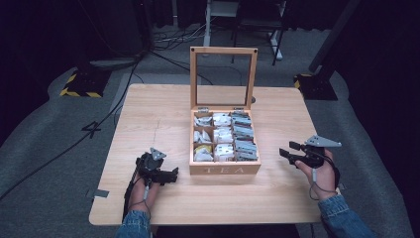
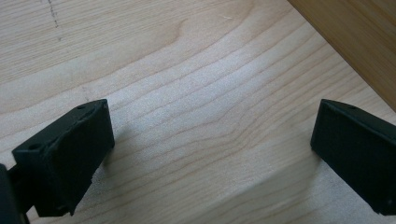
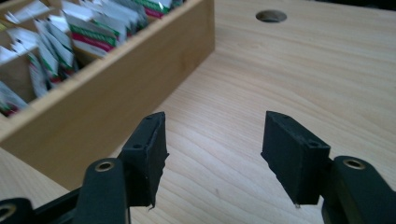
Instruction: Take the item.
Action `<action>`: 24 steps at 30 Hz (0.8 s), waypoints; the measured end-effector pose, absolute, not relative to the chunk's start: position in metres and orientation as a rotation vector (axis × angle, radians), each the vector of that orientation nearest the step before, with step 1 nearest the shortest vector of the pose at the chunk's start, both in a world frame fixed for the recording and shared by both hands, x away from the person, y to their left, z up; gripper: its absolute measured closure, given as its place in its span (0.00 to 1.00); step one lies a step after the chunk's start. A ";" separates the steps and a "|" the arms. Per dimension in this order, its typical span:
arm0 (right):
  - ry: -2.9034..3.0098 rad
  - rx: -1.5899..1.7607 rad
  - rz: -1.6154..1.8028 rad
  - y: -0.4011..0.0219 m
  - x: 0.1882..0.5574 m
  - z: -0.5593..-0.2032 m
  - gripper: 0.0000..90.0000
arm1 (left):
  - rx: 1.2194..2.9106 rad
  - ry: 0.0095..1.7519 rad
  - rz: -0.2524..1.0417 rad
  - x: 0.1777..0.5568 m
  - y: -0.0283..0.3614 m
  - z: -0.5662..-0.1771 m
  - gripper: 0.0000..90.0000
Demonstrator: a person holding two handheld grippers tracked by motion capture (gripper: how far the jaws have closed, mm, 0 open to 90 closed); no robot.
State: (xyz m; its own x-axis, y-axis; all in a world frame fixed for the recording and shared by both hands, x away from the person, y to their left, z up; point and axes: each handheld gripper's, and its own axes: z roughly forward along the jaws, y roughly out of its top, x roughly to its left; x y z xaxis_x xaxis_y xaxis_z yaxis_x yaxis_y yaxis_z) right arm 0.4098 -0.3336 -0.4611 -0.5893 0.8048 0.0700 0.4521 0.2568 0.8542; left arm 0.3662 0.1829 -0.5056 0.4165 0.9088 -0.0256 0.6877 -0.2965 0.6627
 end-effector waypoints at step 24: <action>2.133 1.037 1.435 -0.309 0.417 -0.410 0.47 | 2.074 1.356 0.486 0.365 0.183 -0.506 0.00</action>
